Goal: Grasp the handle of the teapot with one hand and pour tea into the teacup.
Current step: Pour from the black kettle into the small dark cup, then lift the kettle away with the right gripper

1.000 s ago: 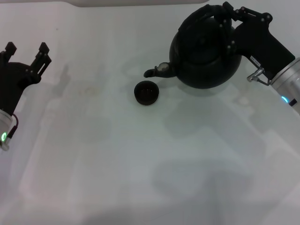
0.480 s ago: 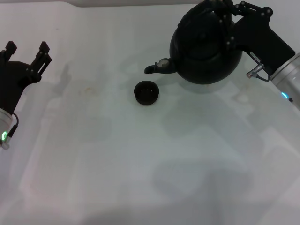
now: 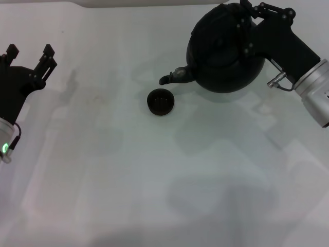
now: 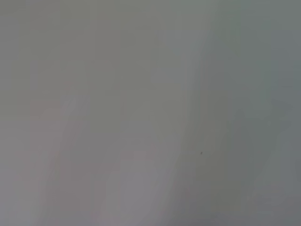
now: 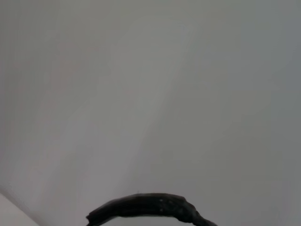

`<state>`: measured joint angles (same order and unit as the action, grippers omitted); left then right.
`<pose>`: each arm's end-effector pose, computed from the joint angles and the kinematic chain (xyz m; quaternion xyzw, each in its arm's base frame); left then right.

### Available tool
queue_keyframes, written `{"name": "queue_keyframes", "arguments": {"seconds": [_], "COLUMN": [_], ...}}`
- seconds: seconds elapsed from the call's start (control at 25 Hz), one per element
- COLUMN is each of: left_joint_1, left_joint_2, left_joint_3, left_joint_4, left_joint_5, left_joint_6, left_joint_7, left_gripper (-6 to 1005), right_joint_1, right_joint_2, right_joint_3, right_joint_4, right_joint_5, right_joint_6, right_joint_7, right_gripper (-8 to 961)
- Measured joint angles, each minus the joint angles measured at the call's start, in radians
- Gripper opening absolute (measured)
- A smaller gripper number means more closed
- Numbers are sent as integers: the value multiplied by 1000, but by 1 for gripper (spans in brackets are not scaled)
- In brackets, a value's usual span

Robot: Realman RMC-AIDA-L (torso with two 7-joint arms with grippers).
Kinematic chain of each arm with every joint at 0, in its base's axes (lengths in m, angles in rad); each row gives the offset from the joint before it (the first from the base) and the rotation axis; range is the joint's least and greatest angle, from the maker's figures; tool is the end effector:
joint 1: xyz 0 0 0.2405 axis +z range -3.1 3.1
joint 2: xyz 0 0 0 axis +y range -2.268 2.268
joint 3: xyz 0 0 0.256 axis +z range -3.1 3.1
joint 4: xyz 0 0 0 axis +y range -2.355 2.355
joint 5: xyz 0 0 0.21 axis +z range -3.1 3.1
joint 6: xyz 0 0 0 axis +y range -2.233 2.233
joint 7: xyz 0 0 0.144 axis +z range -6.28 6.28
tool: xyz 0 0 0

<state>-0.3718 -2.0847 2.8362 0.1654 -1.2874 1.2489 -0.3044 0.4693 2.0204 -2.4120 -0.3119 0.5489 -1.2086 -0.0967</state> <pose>-0.3362 0.2911 -0.0381 -0.6973 -0.3014 -0.3421 0.5531 0.2595 0.3319 -0.0484 -0.8154 -0.0082 0.2872 0.5025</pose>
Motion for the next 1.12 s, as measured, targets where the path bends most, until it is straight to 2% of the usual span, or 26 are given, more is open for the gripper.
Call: {"name": "queue_keyframes", "arguments": {"seconds": [1.12], "left_joint_1": [-2], "left_joint_2": [6], "left_joint_3": [2], "left_joint_4": [17], "left_joint_5": [0], "left_joint_6": [6], "left_joint_7": [-12], "left_gripper": [880], "right_joint_1": [0], "right_joint_2": [2], "right_joint_3": [-4], "right_joint_4": [-23], "right_joint_5": [-16], "right_joint_6": [5], "right_joint_7": [-206], "right_gripper": [124]}}
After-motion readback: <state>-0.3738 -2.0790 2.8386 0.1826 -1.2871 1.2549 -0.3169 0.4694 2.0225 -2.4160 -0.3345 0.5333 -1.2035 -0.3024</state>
